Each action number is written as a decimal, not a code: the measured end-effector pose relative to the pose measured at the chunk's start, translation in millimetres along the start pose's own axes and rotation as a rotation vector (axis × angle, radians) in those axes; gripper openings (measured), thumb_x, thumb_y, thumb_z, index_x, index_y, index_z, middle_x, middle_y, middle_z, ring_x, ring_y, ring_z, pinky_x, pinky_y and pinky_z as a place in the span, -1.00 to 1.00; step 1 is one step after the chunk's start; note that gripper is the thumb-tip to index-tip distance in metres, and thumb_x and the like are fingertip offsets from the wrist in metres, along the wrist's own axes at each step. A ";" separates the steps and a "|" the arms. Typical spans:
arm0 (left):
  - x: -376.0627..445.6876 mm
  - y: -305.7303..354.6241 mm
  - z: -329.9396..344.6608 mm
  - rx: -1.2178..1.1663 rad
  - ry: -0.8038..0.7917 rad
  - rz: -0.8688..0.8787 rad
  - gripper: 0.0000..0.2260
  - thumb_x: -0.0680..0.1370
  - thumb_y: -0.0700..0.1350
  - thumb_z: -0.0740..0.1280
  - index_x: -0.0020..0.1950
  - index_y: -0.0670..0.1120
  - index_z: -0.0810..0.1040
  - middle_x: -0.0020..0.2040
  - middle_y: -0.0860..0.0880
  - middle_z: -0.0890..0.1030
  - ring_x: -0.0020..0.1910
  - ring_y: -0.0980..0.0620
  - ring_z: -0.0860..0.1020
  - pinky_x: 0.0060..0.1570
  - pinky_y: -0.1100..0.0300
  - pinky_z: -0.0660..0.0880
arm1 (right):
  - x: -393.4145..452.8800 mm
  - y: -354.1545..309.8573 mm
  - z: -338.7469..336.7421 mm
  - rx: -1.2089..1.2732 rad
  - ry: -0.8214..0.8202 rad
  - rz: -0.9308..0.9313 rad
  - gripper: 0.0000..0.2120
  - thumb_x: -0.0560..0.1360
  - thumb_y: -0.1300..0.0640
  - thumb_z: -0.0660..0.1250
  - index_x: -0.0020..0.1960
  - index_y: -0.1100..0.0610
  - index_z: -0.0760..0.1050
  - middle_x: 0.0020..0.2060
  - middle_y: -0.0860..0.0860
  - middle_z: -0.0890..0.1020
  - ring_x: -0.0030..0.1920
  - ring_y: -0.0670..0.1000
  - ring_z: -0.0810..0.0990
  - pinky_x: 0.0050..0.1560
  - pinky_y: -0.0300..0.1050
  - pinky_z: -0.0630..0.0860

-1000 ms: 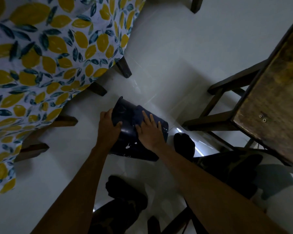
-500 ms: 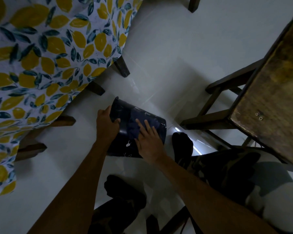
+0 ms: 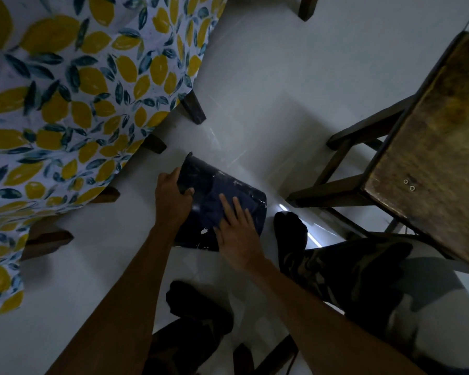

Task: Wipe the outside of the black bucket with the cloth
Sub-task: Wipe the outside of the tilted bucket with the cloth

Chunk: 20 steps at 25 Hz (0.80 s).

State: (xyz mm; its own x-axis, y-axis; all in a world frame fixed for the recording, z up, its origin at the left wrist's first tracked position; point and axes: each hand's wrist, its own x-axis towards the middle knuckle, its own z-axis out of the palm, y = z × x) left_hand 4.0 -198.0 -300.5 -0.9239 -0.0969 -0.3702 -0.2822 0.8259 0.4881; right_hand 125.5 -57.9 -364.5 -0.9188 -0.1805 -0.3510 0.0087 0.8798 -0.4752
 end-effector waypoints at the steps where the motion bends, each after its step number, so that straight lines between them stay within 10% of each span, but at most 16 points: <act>1: -1.7 -0.8 0.4 -0.011 -0.003 0.003 -0.49 0.51 -0.25 0.41 0.46 -0.17 0.40 0.22 -0.26 0.44 0.21 -0.24 0.48 0.18 0.16 0.37 | 8.3 -0.5 -4.2 0.032 0.009 0.044 -0.50 0.62 -0.15 -0.07 0.34 0.04 0.46 0.61 -0.05 -0.06 0.59 0.14 -0.09 0.48 0.33 0.10; 7: -10.6 3.5 -1.4 -0.068 -0.006 0.035 -0.45 0.51 -0.27 0.40 0.49 -0.17 0.36 0.28 -0.25 0.43 0.29 -0.22 0.44 0.26 0.13 0.34 | 71.3 3.2 -29.0 0.315 -0.159 0.305 -0.46 0.64 -0.24 -0.16 0.58 -0.10 0.04 0.60 -0.09 -0.12 0.59 0.08 -0.16 0.50 0.34 -0.18; 14: -23.7 1.2 3.2 -0.066 -0.023 0.055 -0.48 0.50 -0.29 0.41 0.46 -0.19 0.41 0.24 -0.23 0.46 0.22 -0.16 0.47 0.08 0.49 0.21 | 82.4 31.8 -18.0 0.579 0.004 0.453 -0.63 0.64 0.04 0.05 0.23 0.23 0.50 0.16 0.25 0.57 0.18 0.27 0.53 0.24 0.17 0.44; 20: -11.3 -0.9 2.6 -0.108 0.031 -0.035 -0.50 0.51 -0.26 0.42 0.44 -0.16 0.44 0.31 -0.19 0.49 0.29 -0.13 0.48 0.17 0.34 0.29 | 31.1 -7.6 -16.9 0.529 0.092 0.126 -0.55 0.67 0.01 0.07 0.50 0.17 0.28 0.57 0.06 0.18 0.58 0.06 0.04 0.57 0.04 0.00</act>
State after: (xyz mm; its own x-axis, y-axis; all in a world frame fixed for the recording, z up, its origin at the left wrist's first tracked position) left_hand 15.3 -196.2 -298.8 -0.9201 -0.1433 -0.3646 -0.3391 0.7572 0.5583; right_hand 90.1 -62.7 -358.1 -0.9281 -0.0280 -0.3712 0.2967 0.5466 -0.7831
